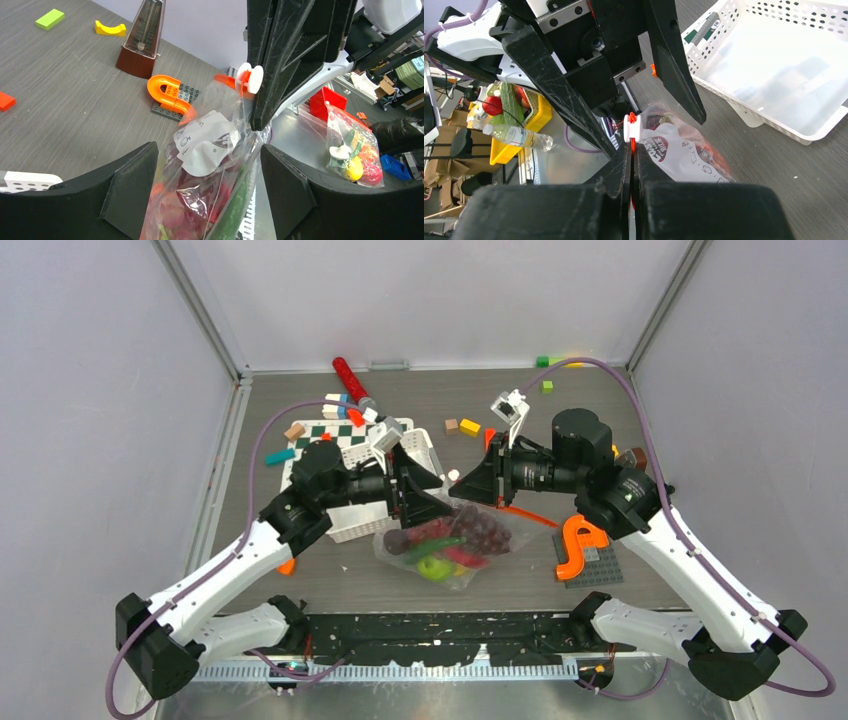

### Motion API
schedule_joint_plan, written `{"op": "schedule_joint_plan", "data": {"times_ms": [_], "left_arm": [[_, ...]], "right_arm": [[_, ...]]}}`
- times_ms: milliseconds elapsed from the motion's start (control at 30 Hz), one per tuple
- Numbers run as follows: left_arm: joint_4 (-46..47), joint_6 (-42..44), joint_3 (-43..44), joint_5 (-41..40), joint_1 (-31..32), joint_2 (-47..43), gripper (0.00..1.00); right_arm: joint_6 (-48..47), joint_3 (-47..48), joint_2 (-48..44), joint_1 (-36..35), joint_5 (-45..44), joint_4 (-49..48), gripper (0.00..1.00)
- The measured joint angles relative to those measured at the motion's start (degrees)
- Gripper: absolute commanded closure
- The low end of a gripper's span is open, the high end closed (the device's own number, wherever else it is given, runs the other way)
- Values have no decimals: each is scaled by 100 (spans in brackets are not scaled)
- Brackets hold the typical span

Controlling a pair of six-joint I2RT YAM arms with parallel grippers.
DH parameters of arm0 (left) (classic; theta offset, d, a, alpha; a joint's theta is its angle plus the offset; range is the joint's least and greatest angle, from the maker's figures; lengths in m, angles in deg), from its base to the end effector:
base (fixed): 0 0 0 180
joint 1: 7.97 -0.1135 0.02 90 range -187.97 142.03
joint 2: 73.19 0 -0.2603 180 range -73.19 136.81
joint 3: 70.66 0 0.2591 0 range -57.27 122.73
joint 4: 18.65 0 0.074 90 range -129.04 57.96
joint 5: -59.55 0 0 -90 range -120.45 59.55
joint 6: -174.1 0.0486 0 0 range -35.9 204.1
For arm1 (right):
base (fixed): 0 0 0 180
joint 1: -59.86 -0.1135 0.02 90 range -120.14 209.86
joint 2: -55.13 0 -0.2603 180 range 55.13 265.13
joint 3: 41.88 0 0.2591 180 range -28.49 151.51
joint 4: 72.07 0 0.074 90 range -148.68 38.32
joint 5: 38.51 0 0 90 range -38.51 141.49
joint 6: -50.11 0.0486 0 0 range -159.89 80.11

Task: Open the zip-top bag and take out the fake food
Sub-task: Pick up the zipper food storage bag at the center of the board.

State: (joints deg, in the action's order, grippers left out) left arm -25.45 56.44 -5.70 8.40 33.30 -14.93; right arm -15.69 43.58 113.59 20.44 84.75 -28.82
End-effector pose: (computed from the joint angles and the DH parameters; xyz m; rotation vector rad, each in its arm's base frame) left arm 0.1695 -0.1893 0.3649 0.7844 1.5942 -1.4340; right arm 0.1567 0.1633 0.4209 -0.6978 1.8927 1.2780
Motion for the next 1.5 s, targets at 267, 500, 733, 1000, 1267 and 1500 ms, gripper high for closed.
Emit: {"op": "schedule_joint_plan", "data": {"times_ms": [267, 500, 733, 1000, 1267, 1500], "left_arm": [[0, 94, 4, -85, 205, 79, 63], [7, 111, 87, -76, 363, 184, 100], [-122, 125, 90, -9, 376, 203, 100], [-175, 131, 90, 168, 378, 203, 100], [-186, 127, 92, 332, 385, 203, 100], [-164, 85, 116, 393, 387, 201, 69]], "right_arm": [[144, -153, 0, 0, 50, -160, 100], [173, -184, 2, 0, 2, -201, 88], [15, -190, -140, 0, -170, -79, 42], [-407, -330, -597, -2, -474, 391, 42], [-590, -518, -640, -2, -612, 588, 84], [-612, -522, -542, -22, -540, 595, 100]]}}
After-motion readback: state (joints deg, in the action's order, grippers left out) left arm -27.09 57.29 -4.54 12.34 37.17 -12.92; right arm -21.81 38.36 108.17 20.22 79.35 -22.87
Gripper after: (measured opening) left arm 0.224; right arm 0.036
